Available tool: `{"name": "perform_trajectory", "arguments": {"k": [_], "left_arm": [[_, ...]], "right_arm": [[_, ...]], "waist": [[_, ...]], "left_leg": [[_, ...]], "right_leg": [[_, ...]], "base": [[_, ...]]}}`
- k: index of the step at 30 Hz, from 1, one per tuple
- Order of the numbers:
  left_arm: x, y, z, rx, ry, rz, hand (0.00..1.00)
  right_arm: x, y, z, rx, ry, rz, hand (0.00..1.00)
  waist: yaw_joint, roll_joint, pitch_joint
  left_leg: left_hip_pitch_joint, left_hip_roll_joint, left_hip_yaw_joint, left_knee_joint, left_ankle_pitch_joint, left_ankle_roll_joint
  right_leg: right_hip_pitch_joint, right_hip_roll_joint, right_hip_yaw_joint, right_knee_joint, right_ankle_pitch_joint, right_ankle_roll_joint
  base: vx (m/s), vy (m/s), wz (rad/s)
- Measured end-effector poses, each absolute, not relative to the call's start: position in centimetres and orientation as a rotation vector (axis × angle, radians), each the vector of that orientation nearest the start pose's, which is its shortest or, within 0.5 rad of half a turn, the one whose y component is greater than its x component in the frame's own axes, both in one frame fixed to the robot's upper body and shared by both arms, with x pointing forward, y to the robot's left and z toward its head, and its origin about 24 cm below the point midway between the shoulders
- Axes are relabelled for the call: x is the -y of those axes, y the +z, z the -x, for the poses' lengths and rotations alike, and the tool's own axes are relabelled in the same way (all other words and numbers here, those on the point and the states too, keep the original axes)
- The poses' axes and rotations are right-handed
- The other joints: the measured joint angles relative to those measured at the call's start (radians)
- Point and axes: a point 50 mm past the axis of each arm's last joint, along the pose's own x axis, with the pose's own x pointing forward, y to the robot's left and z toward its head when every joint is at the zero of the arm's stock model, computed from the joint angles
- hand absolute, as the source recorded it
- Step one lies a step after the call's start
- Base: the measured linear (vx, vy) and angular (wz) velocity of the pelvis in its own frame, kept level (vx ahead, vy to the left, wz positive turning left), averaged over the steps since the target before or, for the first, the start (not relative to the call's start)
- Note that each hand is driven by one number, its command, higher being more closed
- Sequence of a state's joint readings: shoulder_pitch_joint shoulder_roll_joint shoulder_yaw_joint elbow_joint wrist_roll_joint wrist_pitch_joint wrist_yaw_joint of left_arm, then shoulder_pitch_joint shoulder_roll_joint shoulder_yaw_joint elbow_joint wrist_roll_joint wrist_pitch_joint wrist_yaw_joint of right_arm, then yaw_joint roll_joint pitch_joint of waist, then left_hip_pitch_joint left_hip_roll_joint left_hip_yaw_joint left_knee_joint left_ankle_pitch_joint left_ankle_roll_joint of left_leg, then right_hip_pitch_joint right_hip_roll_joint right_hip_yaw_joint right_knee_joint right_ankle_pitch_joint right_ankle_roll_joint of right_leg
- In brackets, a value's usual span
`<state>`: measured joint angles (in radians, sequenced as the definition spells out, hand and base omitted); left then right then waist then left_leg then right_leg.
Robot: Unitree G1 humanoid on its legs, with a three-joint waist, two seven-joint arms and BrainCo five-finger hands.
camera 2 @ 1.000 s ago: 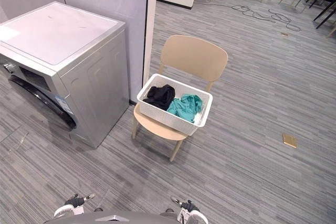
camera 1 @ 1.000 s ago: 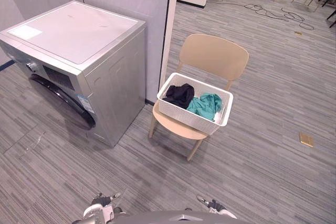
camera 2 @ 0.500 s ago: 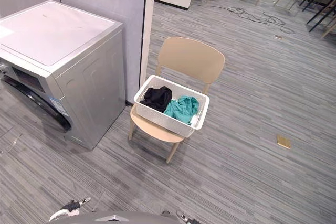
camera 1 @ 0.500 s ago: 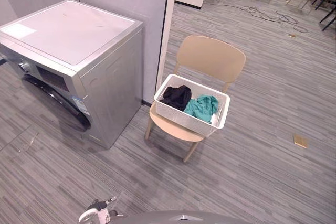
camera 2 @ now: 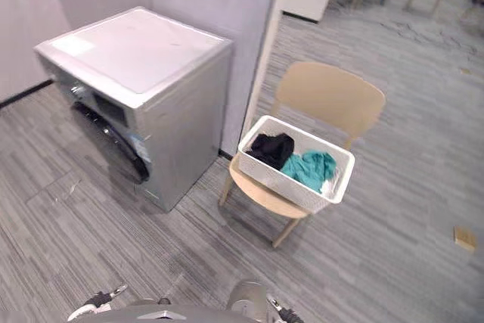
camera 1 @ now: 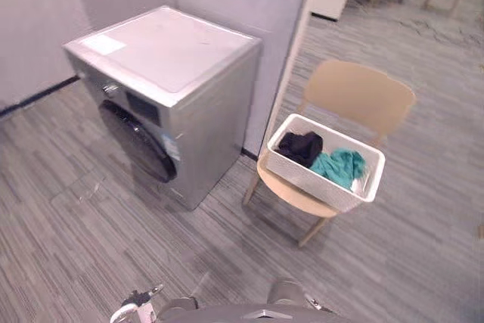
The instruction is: Pick up the laundry basket with both hands and put the clothes into the washing machine.
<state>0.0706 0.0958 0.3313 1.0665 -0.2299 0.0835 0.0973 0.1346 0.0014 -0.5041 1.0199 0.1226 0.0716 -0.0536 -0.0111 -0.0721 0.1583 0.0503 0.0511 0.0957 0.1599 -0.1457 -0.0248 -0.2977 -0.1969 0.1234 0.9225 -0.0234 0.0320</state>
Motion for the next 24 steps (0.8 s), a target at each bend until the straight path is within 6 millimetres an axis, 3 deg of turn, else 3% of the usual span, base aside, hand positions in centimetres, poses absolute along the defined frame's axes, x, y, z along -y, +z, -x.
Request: {"name": "perform_trajectory", "arguments": {"k": [2,3,4,6,7,8,10,11,12,13,14,15,16,17,18,19,22,24], "left_arm": [[-23.1,-16.0,-8.3,-1.149,0.585,0.265,0.0],[-22.8,-16.0,-8.7,-1.143,0.575,0.268,0.0],[-22.2,-16.1,-9.1,-1.141,0.565,0.281,0.0],[-21.3,-15.9,-10.5,-1.111,0.547,0.311,0.0],[-21.1,-15.8,-10.8,-1.1,0.547,0.321,0.0],[-20.4,-15.8,-11.1,-1.09,0.535,0.342,0.0],[-19.1,-16.0,-11.2,-1.094,0.501,0.357,0.0],[-18.2,-16.2,-10.9,-1.112,0.484,0.37,0.0],[-17.0,-16.3,-10.8,-1.121,0.465,0.393,0.0],[-16.2,-16.2,-11.2,-1.113,0.453,0.414,0.0],[-16.2,-16.2,-11.2,-1.114,0.449,0.417,0.0],[-16.3,-16.1,-11.4,-1.105,0.452,0.418,0.0],[-16.7,-16.1,-11.1,-1.092,0.468,0.416,0.0],[-16.9,-16.0,-11.2,-1.084,0.473,0.415,0.0],[-17.2,-15.8,-11.4,-1.069,0.479,0.413,0.0],[-17.7,-15.6,-11.8,-1.045,0.495,0.404,0.0],[-18.8,-15.5,-11.7,-1.029,0.531,0.37,0.0],[-19.3,-15.5,-11.3,-1.027,0.57,0.364,0.0]], "right_arm": [[20.5,-16.8,-5.4,-1.175,-0.61,-0.354,0.0],[20.6,-16.7,-5.4,-1.168,-0.62,-0.348,0.0],[20.6,-16.7,-5.2,-1.173,-0.627,-0.35,0.0],[20.5,-16.8,-4.9,-1.181,-0.633,-0.355,0.0],[20.5,-16.8,-4.7,-1.187,-0.635,-0.356,0.0],[20.4,-16.9,-4.2,-1.193,-0.654,-0.377,0.0],[20.8,-16.9,-3.5,-1.201,-0.675,-0.383,0.0],[21.9,-16.7,-3.5,-1.188,-0.685,-0.361,0.0],[22.8,-16.5,-3.8,-1.175,-0.689,-0.336,0.0],[23.5,-16.1,-5.0,-1.135,-0.686,-0.322,0.0],[23.8,-15.8,-5.9,-1.105,-0.68,-0.316,0.0],[24.0,-15.7,-6.1,-1.097,-0.671,-0.302,0.0],[23.7,-15.7,-6.8,-1.089,-0.638,-0.289,0.0],[23.5,-15.6,-7.3,-1.082,-0.62,-0.285,0.0],[23.3,-15.3,-8.5,-1.051,-0.591,-0.277,0.0],[22.8,-15.2,-9.5,-1.029,-0.573,-0.286,0.0],[22.0,-15.1,-10.3,-1.02,-0.545,-0.291,0.0],[22.2,-14.8,-10.7,-0.996,-0.54,-0.279,0.0]], "waist": [[0.001,-0.019,0.005],[-0.002,-0.018,0.005],[-0.004,-0.016,0.006],[-0.007,-0.015,0.006],[-0.012,-0.014,0.005],[-0.029,-0.008,0.002],[-0.039,0.012,-0.02],[-0.044,0.065,-0.04],[-0.048,0.097,-0.062],[-0.043,0.135,-0.059],[-0.041,0.151,-0.057],[-0.04,0.156,-0.056],[-0.026,0.15,-0.052],[-0.02,0.147,-0.051],[-0.013,0.138,-0.05],[-0.006,0.125,-0.042],[0.007,0.099,-0.033],[0.004,0.097,-0.034]], "left_leg": [[0.005,0.006,-0.018,-0.006,-0.008,0.01],[0.013,0.005,-0.027,-0.008,-0.014,0.014],[0.03,-0.001,-0.032,-0.027,-0.015,0.02],[0.069,-0.031,-0.042,-0.058,-0.035,0.032],[0.075,-0.04,-0.051,-0.058,-0.047,0.031],[0.092,-0.058,-0.079,-0.045,-0.077,0.039],[0.117,-0.065,-0.119,0.025,-0.152,0.026],[0.089,-0.045,-0.118,0.126,-0.189,0.002],[-0.007,-0.023,-0.102,0.339,-0.207,-0.034],[-0.095,0.001,-0.095,0.572,-0.168,-0.127],[-0.143,0.017,-0.094,0.731,-0.13,-0.197],[-0.176,0.036,-0.083,0.847,-0.105,-0.218],[-0.208,0.075,-0.04,0.941,-0.095,-0.187],[-0.227,0.098,-0.019,0.959,-0.092,-0.179],[-0.268,0.152,0.016,0.948,-0.089,-0.137],[-0.295,0.213,0.043,0.876,-0.091,-0.091],[-0.285,0.293,0.021,0.584,-0.081,-0.035],[-0.272,0.351,-0.031,0.371,-0.025,-0.005]], "right_leg": [[-0.045,0.089,-0.043,-0.001,-0.102,0.025],[-0.059,0.121,-0.088,-0.047,-0.13,0.043],[-0.055,0.141,-0.145,-0.127,-0.145,0.038],[-0.029,0.194,-0.242,-0.374,-0.147,0.021],[-0.015,0.204,-0.24,-0.425,-0.142,0.012],[0.006,0.206,-0.221,-0.47,-0.125,-0.029],[0.066,0.202,-0.206,-0.491,-0.097,-0.065],[0.088,0.213,-0.238,-0.488,-0.134,-0.062],[0.102,0.216,-0.26,-0.488,-0.159,-0.069],[0.159,0.221,-0.279,-0.505,-0.17,-0.078],[0.208,0.229,-0.279,-0.527,-0.176,-0.082],[0.261,0.233,-0.273,-0.544,-0.176,-0.082],[0.305,0.232,-0.25,-0.565,-0.176,-0.082],[0.322,0.23,-0.235,-0.575,-0.176,-0.082],[0.351,0.222,-0.216,-0.6,-0.178,-0.077],[0.359,0.208,-0.19,-0.608,-0.187,-0.062],[0.362,0.15,-0.133,-0.587,-0.221,-0.006],[0.325,0.103,-0.081,-0.523,-0.274,0.052]], "base": [[0.17,0.071,0.3],[0.22,0.045,0.27],[0.27,0.025,0.13],[0.32,-0.015,0.17],[0.39,-0.081,0.57],[0.4,-0.111,0.92],[0.43,-0.114,0.86],[0.38,-0.043,0.62],[0.6,-0.042,0.63],[0.6,-0.023,0.46],[0.5,-0.022,0.19],[0.4,0.01,-0.11],[0.35,0.021,-0.27],[0.39,0.052,-0.48],[0.27,0.087,-0.55],[0.27,0.104,-0.56],[0.21,0.187,-0.57],[0.22,0.35,-0.48]]}}
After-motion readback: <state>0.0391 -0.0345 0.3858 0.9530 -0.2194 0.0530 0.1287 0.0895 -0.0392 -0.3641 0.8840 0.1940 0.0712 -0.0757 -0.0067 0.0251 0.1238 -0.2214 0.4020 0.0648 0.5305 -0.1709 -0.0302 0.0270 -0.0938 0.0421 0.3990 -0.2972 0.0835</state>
